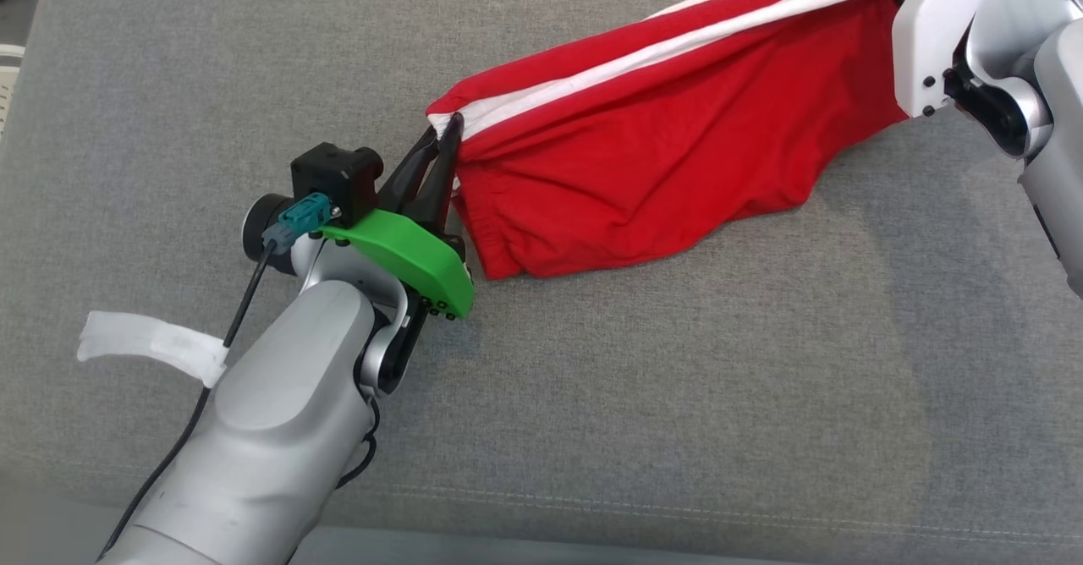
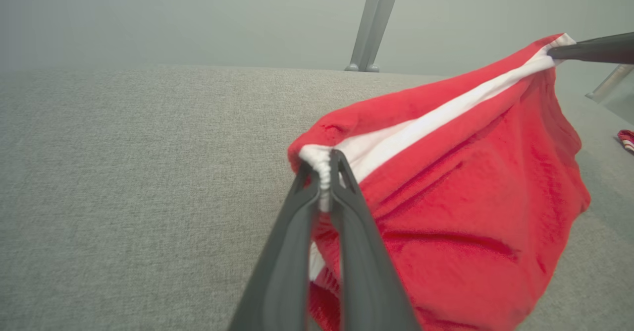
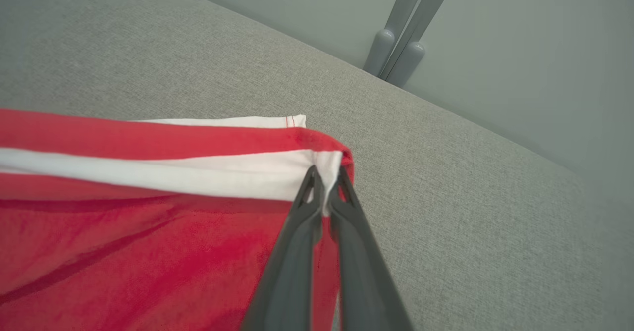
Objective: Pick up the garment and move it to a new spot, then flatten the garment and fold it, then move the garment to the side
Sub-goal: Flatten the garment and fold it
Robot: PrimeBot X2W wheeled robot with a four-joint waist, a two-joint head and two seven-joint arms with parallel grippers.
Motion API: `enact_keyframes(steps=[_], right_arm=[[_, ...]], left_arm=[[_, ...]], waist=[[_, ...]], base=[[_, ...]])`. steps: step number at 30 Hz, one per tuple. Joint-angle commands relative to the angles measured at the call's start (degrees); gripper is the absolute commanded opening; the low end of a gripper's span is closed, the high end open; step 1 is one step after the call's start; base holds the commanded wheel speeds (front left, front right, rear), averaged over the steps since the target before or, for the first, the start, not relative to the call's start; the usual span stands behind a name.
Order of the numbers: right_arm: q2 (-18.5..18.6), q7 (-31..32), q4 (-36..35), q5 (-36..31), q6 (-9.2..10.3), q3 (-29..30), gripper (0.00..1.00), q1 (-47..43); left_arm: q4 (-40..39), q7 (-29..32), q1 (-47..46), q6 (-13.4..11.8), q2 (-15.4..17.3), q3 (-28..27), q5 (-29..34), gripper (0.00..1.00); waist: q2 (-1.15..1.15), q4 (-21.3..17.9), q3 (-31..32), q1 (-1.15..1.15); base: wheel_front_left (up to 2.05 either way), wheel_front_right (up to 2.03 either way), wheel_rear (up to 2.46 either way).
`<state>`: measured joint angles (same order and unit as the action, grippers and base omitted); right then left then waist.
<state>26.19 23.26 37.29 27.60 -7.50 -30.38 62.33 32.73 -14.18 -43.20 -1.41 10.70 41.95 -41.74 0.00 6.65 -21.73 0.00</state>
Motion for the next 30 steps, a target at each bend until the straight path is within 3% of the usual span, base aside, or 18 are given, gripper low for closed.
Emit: enact_keyframes(steps=[1, 5, 6, 7, 9, 10, 11, 12, 13, 22, 26, 30], right_arm=[[-0.07, -0.75, 1.19, 0.11, 0.03, -0.3, 0.0, 1.21], [-0.99, -1.94, 3.92, 0.5, 0.03, -1.03, 0.0, 3.36], [-1.17, -2.25, 4.56, 0.58, 0.03, -1.2, 0.0, 3.81], [-1.31, -2.53, 5.17, 0.66, 0.03, -1.31, 0.0, 4.16], [-1.58, -3.24, 6.38, 0.86, 0.03, -1.7, 0.0, 4.89], [-1.84, -3.51, 6.99, 1.14, 0.03, -1.76, 0.0, 5.11], [-2.09, -3.99, 7.39, 1.26, 0.03, -1.93, 0.18, 5.31], [-2.36, -4.54, 7.77, 1.59, 0.03, -2.06, 0.94, 5.54], [-2.46, -5.29, 8.14, 1.71, 0.03, -2.01, 1.0, 5.88], [-3.83, -9.08, 11.89, 3.13, 0.03, -2.03, 1.0, 6.87], [-3.96, -9.97, 13.12, 4.22, 0.03, -2.86, 1.0, 5.15], [-2.72, -10.96, 13.34, 5.35, 0.03, -4.0, 1.0, 2.65]], left_arm=[[0.84, -0.31, -1.44, 0.38, -0.4, -0.28, 0.25, 0.0], [3.13, -0.52, -3.34, 0.89, -1.55, -0.47, 0.19, 0.0], [3.71, -0.58, -3.82, 1.1, -1.85, -0.5, 0.17, 0.09], [4.24, -0.6, -4.28, 1.28, -2.09, -0.5, 0.2, 0.25], [5.28, -0.52, -5.28, 1.48, -2.43, -0.48, 0.35, 0.24], [5.96, -0.45, -5.65, 1.63, -2.63, -0.43, 0.39, 0.33], [6.66, 0.08, -5.86, 1.74, -2.87, -0.3, 0.18, 0.64], [7.24, 0.21, -6.27, 1.76, -3.15, -0.32, -0.1, 1.0], [7.61, 0.15, -6.86, 1.7, -3.34, -0.53, -0.25, 1.0], [10.12, -0.65, -6.61, 1.51, -3.74, -2.48, -1.45, 1.0], [8.6, -1.06, -4.14, 0.24, -2.99, -4.73, -1.04, 1.0], [1.68, -1.02, 0.18, -2.23, -1.54, -8.88, 2.93, 1.0]], waist=[[0.0, 0.98, -1.0, 0.0], [0.0, 1.45, -1.97, 0.0], [0.0, 1.54, -2.14, 0.0], [0.0, 1.63, -2.28, 0.0], [0.0, 1.76, -2.51, 0.0], [0.0, 1.78, -2.59, 0.0], [0.0, 1.81, -2.65, 0.0], [0.0, 1.83, -2.71, 0.0], [0.0, 1.85, -2.72, 0.0], [0.0, 1.93, -0.99, 0.0], [0.0, 2.04, 1.25, 0.0], [0.0, 1.98, 3.72, 0.0]], base=[[0.0, 0.0, 0.0], [0.0, 0.0, 0.0], [0.0, 0.0, 0.0], [0.0, 0.0, 0.0], [0.0, 0.0, 0.0], [0.0, 0.0, 0.0], [0.0, 0.0, 0.0], [0.0, 0.0, 0.0], [0.0, 0.0, 0.0], [0.0, 0.0, 0.0], [0.0, 0.0, 0.0], [0.0, 0.0, 0.0]])
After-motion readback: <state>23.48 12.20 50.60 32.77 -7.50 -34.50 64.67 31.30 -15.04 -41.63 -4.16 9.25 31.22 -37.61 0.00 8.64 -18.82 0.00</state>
